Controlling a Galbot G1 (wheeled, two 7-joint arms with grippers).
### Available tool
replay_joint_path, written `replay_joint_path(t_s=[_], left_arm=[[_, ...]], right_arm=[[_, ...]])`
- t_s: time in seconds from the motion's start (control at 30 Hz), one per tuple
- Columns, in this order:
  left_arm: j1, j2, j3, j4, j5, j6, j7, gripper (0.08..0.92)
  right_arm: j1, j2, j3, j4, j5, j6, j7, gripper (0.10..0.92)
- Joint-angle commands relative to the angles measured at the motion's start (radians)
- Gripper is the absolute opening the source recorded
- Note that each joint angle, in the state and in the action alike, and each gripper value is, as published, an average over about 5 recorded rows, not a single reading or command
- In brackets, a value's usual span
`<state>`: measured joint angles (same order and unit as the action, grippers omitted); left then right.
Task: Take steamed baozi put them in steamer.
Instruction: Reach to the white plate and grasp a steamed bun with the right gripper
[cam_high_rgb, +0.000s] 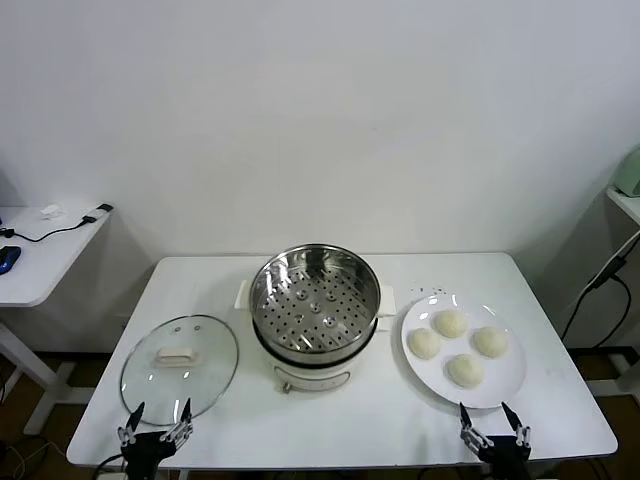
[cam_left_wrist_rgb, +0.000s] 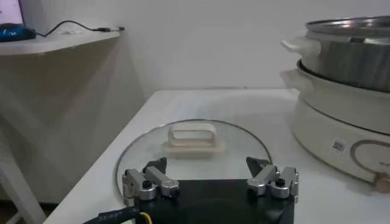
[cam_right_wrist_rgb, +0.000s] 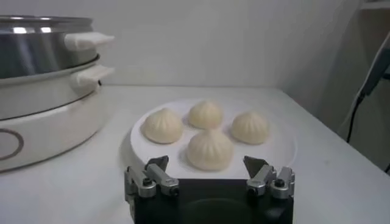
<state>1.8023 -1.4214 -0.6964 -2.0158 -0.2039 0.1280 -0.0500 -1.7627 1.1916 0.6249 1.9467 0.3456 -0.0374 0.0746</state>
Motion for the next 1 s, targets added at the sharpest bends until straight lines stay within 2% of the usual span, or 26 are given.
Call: replay_joint_path(t_s=[0.03,0.2,0.3,0.43,0.6,0.7,0.77,0.87,1.0], left_arm=[[-0.001,0.006,0.002,-0.001,0.000,0.004,-0.001,0.823],[-0.006,0.009,0.017,-0.003,0.000,0.004,-0.002,0.823],[-0.011,0.009,0.026,-0.009,0.001,0.007,0.000,0.823],[-0.014,0.009,0.030,-0.019,0.002,0.012,0.001,0.823],[-0.013,0.008,0.029,-0.018,0.006,0.013,0.000,0.823],[-0.012,0.002,0.028,-0.015,0.008,0.010,0.000,0.823],[-0.009,-0.003,0.027,-0.015,0.008,0.009,0.000,0.823],[-0.005,-0.011,0.026,-0.018,0.009,0.008,-0.001,0.823],[-0.002,-0.020,0.023,-0.019,0.010,0.006,-0.002,0.823]], right_arm=[[0.198,-0.059,0.048,0.009,-0.014,-0.128,-0.025,0.823],[0.525,-0.237,0.000,-0.092,-0.028,-0.264,-0.007,0.823],[0.744,-0.395,-0.125,-0.235,-0.051,-0.293,-0.090,0.823],[1.014,-0.616,-0.402,-0.402,-0.133,-0.253,-0.359,0.823],[1.349,-0.795,-0.808,-0.519,-0.200,-0.103,-0.819,0.823],[1.531,-0.817,-1.027,-0.588,-0.217,0.000,-1.076,0.823],[1.654,-0.808,-1.175,-0.638,-0.237,0.046,-1.185,0.823],[1.839,-0.777,-1.420,-0.709,-0.264,0.070,-1.281,0.823],[2.042,-0.706,-1.670,-0.802,-0.281,0.061,-1.321,0.823]])
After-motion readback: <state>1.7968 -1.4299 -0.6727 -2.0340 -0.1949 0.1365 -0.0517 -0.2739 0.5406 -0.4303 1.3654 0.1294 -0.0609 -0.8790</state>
